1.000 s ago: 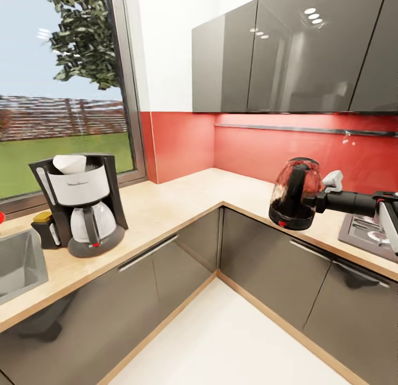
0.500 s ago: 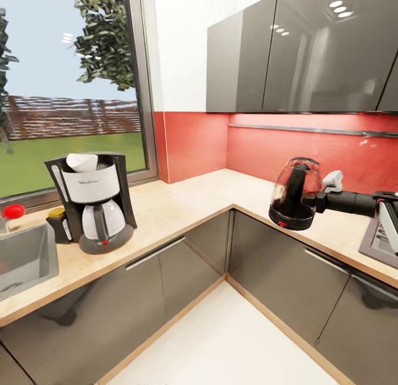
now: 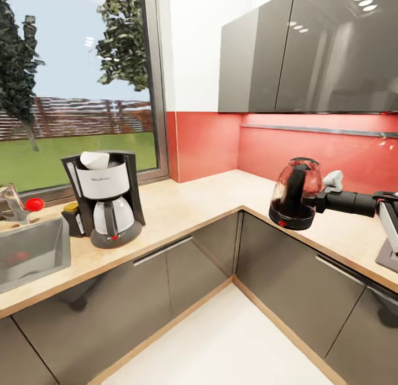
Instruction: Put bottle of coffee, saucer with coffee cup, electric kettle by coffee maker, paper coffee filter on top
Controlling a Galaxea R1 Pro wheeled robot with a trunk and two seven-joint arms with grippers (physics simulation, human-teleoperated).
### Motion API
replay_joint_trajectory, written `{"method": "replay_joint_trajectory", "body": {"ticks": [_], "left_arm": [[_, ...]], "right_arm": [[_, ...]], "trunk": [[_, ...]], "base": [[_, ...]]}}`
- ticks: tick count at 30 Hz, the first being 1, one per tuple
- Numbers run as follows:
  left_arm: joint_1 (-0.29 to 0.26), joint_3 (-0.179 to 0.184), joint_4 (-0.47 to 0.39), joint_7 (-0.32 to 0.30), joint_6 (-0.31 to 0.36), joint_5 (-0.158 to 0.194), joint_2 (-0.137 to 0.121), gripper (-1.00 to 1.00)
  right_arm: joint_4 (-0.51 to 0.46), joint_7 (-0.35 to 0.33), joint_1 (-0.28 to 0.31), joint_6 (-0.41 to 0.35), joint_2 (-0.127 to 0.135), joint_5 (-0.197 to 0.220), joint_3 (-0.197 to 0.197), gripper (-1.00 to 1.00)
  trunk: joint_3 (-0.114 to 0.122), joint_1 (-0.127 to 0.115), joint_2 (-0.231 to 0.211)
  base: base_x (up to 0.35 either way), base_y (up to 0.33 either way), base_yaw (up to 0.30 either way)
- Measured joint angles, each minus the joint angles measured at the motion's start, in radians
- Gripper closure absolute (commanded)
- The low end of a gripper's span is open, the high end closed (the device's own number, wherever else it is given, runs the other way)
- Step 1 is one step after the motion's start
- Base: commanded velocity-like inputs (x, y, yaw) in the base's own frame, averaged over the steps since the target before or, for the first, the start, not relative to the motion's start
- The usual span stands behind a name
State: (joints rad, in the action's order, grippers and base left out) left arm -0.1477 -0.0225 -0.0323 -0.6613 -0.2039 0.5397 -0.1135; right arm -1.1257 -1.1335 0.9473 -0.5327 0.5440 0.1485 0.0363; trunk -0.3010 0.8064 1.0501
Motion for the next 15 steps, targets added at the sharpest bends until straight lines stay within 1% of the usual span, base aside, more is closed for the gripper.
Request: {"method": "replay_joint_trajectory", "body": {"ticks": [15], "left_arm": [[0.0, 0.0, 0.0, 0.0, 0.0, 0.0, 0.0, -1.0]], "right_arm": [[0.0, 0.001, 0.0, 0.0, 0.0, 0.0, 0.0, 1.0]], "trunk": [[0.0, 0.0, 0.0]], "base": [[0.0, -0.008, 0.27]]}}
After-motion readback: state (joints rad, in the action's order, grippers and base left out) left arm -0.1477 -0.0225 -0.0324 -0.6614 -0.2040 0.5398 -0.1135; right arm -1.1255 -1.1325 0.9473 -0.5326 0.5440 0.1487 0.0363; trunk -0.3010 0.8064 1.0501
